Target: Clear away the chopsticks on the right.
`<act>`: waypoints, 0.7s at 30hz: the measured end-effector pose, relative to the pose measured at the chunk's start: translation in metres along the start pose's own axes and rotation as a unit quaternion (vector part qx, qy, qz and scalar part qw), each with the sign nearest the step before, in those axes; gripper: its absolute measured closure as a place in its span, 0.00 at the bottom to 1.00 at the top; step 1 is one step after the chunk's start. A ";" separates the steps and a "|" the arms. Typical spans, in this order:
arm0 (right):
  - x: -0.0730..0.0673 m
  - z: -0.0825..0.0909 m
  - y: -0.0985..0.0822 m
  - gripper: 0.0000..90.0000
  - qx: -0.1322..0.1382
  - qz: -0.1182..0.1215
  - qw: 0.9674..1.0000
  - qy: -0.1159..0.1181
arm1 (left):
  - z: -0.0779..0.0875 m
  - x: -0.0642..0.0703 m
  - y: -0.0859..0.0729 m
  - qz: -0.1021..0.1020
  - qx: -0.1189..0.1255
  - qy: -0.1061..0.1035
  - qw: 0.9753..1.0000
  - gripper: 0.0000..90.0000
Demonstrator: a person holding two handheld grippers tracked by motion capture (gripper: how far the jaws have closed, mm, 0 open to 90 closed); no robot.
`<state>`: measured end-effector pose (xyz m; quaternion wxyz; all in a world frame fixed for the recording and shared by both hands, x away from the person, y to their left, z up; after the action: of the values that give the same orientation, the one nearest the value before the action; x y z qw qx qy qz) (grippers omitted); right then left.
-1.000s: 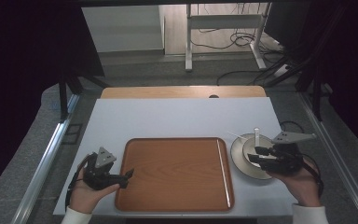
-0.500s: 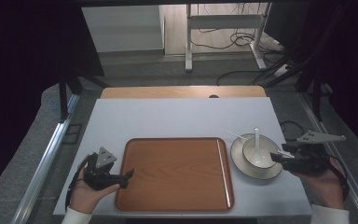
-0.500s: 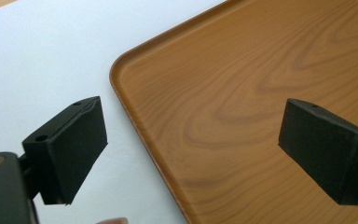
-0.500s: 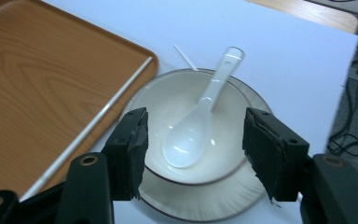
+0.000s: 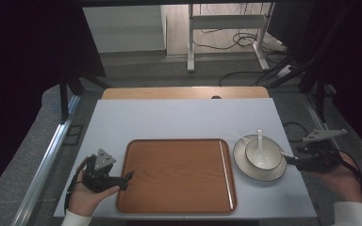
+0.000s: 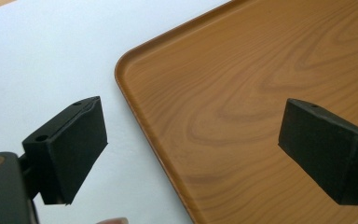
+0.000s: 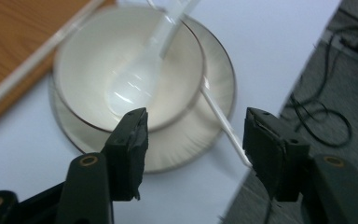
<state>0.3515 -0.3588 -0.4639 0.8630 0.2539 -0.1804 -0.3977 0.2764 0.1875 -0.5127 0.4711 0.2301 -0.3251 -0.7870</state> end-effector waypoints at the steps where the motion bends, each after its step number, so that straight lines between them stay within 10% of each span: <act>1: 0.004 -0.002 -0.002 0.47 -0.011 0.003 1.000 -0.001 | 0.000 0.000 0.000 0.000 0.000 0.000 1.000 0.08; 21: 0.039 -0.057 -0.023 0.59 -0.154 0.071 0.985 -0.008 | -0.004 -0.005 -0.004 0.005 -0.003 0.011 1.000 0.08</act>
<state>0.3913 -0.3846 -0.5192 0.9164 0.1015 -0.1411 -0.3606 0.2791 0.1926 -0.5184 0.4797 0.2355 -0.3185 -0.7829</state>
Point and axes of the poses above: each handheld gripper's, and its own axes: z roughly backward along the jaws, y roughly out of its top, x roughly to its right, the point moved 8 cm from there along -z, roughly forward along the jaws, and after that the axes turned 1 degree about y, right-handed, at the moved point
